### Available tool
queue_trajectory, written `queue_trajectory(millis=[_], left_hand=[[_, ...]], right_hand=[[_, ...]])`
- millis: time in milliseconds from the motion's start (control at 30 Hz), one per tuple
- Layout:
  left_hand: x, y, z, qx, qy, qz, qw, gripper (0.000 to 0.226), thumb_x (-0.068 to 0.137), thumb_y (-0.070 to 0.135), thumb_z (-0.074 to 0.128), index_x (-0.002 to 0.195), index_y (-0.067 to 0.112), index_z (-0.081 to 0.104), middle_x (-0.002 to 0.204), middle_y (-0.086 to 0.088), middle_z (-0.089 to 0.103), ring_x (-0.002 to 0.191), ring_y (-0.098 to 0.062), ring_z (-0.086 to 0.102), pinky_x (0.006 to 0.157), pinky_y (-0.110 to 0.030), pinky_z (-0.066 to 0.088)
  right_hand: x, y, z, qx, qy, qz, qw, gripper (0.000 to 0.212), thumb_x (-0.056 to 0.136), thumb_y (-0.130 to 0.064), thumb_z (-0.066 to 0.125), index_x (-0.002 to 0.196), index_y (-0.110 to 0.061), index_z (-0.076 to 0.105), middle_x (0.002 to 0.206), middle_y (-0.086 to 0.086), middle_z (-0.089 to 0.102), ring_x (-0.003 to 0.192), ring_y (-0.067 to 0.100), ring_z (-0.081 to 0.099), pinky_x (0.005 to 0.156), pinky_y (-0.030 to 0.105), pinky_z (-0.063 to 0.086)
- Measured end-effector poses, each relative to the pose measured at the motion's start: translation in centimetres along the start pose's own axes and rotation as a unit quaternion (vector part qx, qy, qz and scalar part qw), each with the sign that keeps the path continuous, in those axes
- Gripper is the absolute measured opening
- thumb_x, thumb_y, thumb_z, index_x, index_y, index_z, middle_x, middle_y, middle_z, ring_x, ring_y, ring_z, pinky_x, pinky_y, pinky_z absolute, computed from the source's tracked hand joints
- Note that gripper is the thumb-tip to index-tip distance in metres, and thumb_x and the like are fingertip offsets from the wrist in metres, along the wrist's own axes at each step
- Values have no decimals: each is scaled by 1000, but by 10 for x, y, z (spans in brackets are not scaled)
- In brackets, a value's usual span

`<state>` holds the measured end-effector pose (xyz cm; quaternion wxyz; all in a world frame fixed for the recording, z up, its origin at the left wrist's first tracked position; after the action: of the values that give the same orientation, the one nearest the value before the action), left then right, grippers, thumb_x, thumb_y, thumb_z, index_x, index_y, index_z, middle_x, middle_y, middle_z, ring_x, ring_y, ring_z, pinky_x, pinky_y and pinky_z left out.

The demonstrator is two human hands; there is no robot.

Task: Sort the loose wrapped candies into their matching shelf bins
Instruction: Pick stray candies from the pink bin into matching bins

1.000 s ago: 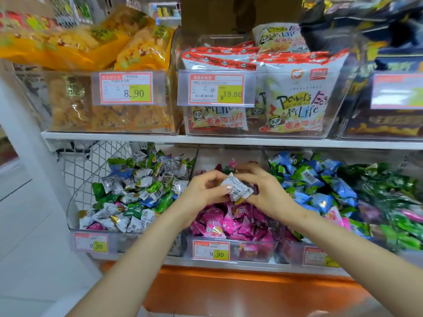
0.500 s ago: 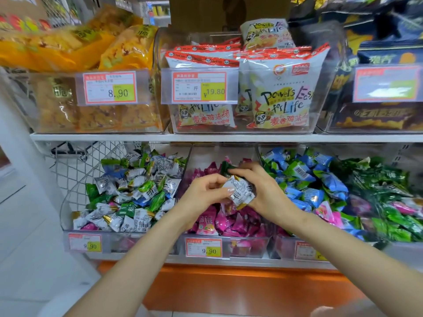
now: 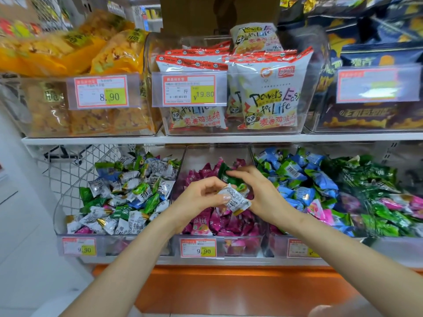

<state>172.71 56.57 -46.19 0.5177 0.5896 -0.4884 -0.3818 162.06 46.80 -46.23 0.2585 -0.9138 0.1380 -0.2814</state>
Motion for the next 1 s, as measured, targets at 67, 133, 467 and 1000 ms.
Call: queue_trajectory(millis=[67,133,467,1000], left_hand=[[0,3,1,11,-22,7,1000,9,86,5,62,90,13,62,116,-6,65,90,-4,63,78,-17,50],[0,4,3,24,-46,8,999,9,86,6,62,90,13,62,121,3,63,101,-3,62,84,-19,50],[3,2,1,114,-10,34,993,6,85,7,65,89,11,66,117,9,61,95,-12,63,83,-18,50],[1,-1,-21,26,55,6,998,15,81,0,66,88,12,68,100,2,69,85,-2,66,74,-12,48]], right_hand=[[0,2,0,-8,0,8,1000,61,79,-17,74,134,-13,48,121,4,46,111,6,42,90,-4,24],[0,5,0,-14,1,18,1000,61,80,-19,73,135,-12,47,125,8,46,114,11,44,89,-5,23],[2,5,1,-9,-8,25,1000,65,80,-22,73,138,-17,43,121,0,42,104,2,40,84,-4,27],[0,5,-12,120,-20,102,987,73,75,-8,77,136,-30,42,129,-2,35,84,14,63,83,24,54]])
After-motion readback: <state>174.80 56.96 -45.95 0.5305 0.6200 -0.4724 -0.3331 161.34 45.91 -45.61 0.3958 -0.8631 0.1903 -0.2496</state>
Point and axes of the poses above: each hand's wrist, its own x-axis towards the middle knuckle, its own z-axis out of the palm, y = z × x, the point moved 5 cm from there along x, towards the middle knuckle
